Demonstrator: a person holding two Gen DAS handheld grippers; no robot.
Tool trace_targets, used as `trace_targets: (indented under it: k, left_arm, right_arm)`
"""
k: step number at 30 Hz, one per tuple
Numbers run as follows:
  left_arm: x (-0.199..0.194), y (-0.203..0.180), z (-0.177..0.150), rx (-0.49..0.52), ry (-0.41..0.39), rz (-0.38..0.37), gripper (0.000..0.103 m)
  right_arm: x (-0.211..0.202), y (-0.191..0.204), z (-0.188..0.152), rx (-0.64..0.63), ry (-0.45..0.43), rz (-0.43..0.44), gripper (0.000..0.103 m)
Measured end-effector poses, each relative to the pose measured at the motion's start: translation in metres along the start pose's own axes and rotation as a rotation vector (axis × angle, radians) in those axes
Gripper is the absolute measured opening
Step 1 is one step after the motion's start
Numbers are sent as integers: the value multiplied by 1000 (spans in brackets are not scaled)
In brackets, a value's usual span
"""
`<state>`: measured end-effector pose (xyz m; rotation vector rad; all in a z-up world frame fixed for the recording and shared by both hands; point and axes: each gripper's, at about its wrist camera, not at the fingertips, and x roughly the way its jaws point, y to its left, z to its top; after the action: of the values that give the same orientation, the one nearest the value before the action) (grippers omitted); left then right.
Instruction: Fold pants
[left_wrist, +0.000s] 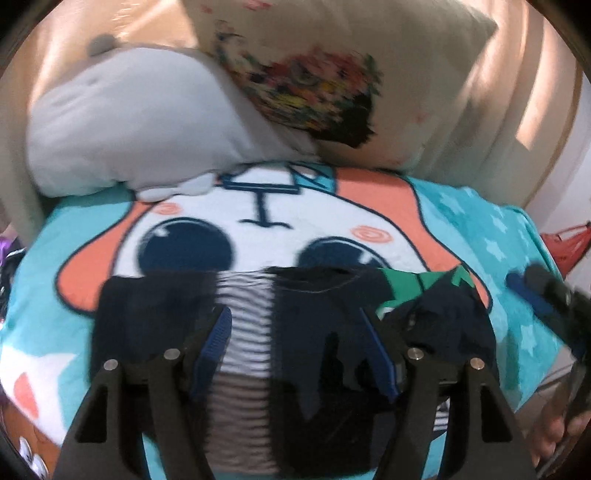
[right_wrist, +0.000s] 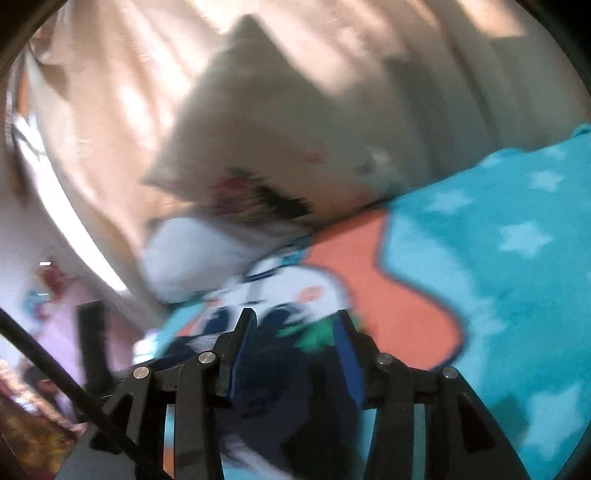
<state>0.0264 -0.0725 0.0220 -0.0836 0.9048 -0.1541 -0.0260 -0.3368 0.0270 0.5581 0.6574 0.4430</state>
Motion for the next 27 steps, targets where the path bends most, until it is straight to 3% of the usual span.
trace_targets:
  k: [3, 8, 10, 12, 16, 18, 21, 27]
  left_arm:
    - [-11, 18, -5, -30, -9, 24, 70]
    - [-28, 49, -10, -90, -27, 73, 70]
    - [-33, 63, -13, -117, -32, 91, 71]
    - [-38, 76, -19, -145, -36, 115, 71]
    - [-40, 100, -31, -203, -27, 145, 71]
    - [-36, 108, -37, -241, -14, 141, 71]
    - [-29, 115, -47, -281, 8, 123, 71]
    - [-14, 114, -57, -333, 34, 50, 76]
  right_arm:
    - [26, 15, -14, 26, 109, 128, 48]
    - [84, 34, -45, -27, 281, 93, 50]
    - [91, 39, -50, -54, 297, 61, 50]
    - [87, 45, -47, -71, 302, 60, 58]
    - [64, 64, -30, -130, 268, 66, 64]
    - [63, 76, -22, -152, 272, 87, 72]
    - [80, 95, -11, -171, 317, 118, 73]
    - [160, 142, -10, -229, 540, 179, 73]
